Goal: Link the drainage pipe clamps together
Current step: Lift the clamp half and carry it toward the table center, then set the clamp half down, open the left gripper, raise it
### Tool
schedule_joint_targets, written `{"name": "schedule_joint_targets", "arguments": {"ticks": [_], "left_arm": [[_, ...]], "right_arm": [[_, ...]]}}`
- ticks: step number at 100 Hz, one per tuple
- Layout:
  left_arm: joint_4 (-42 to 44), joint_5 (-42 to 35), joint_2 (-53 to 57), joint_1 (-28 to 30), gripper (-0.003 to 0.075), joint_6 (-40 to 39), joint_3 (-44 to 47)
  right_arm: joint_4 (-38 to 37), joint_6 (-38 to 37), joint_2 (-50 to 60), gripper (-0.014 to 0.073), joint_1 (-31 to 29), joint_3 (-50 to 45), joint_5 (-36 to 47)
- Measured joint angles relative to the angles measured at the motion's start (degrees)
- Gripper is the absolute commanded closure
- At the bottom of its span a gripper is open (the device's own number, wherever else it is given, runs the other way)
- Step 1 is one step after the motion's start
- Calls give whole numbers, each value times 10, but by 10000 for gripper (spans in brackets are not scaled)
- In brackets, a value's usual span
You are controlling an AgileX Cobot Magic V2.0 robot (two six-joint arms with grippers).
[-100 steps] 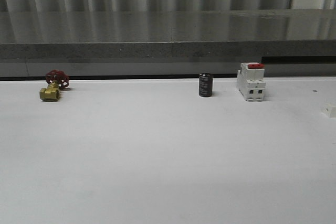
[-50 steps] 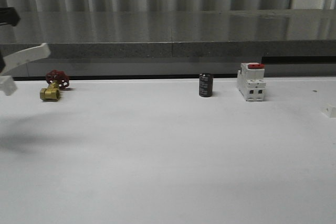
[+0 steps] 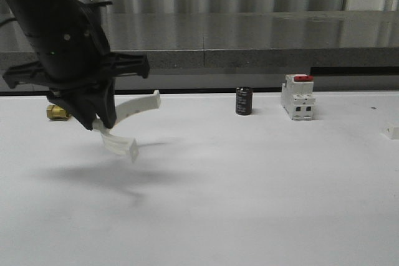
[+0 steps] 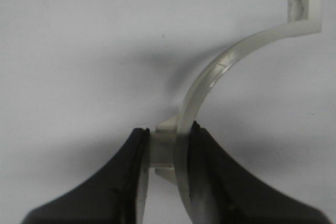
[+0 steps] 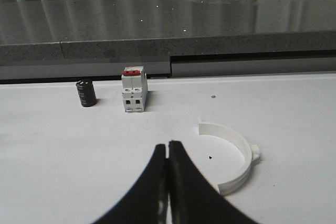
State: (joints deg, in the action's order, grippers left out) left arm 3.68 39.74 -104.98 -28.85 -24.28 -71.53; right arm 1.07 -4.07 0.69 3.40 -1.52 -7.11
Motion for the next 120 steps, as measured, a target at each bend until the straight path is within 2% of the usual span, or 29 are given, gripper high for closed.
{"name": "schedule_joint_targets", "arguments": {"ticks": [30, 77, 87, 99, 106, 111, 120], "left_arm": [[2, -7, -71, -5, 639, -17, -42], [2, 3, -94, -9, 624, -22, -49], [2, 3, -94, -10, 505, -22, -50], [2, 6, -96, -10, 246, -22, -50], [2, 7, -96, -10, 142, -22, -50], [2, 7, -96, -10, 114, -22, -50], [2, 10, -96, -10, 116, -22, -50]], "right_arm": [[0, 0, 0, 661, 0, 0, 0], [0, 0, 0, 661, 0, 0, 0], [0, 0, 0, 661, 0, 0, 0], [0, 0, 0, 661, 0, 0, 0], [0, 0, 0, 661, 0, 0, 0], [0, 0, 0, 661, 0, 0, 0], [0, 0, 0, 661, 0, 0, 0]]}}
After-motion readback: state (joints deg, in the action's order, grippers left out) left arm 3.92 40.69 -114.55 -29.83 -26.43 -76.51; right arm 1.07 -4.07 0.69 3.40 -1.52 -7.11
